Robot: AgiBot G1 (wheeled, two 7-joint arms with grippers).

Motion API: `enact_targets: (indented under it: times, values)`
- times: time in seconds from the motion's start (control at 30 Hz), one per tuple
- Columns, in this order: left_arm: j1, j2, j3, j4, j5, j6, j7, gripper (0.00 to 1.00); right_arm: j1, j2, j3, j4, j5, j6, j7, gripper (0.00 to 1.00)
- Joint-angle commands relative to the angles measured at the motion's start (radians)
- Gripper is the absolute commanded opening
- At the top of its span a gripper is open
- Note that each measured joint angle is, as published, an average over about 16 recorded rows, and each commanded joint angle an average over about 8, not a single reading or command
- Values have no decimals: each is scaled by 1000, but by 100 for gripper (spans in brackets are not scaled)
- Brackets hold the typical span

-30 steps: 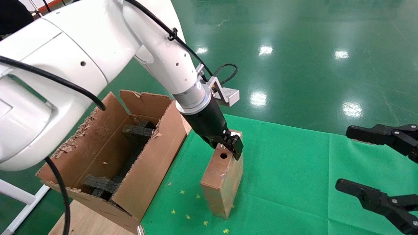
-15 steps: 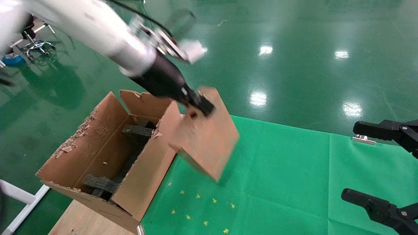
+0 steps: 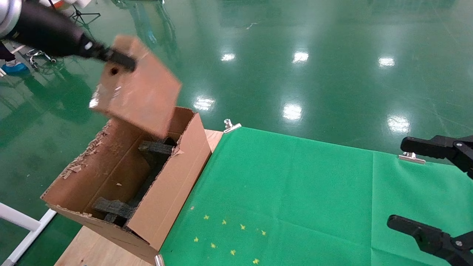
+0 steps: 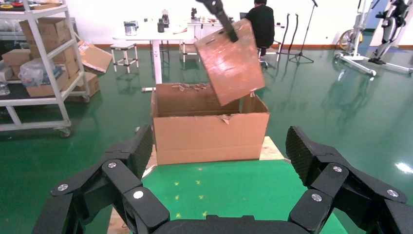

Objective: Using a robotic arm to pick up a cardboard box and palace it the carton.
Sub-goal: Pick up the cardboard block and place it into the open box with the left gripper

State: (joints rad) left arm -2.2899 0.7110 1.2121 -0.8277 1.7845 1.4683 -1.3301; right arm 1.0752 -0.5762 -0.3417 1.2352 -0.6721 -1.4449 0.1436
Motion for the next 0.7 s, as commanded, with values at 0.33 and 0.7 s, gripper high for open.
enact_targets:
  times: [0.33, 0.7]
  values:
    - [96, -33, 51, 238, 62, -79, 200, 0, 0, 0, 0, 0, 0, 0, 0, 100]
    - [195, 3, 25, 525, -11, -196, 458, 0, 0, 0, 0, 0, 0, 0, 0, 100]
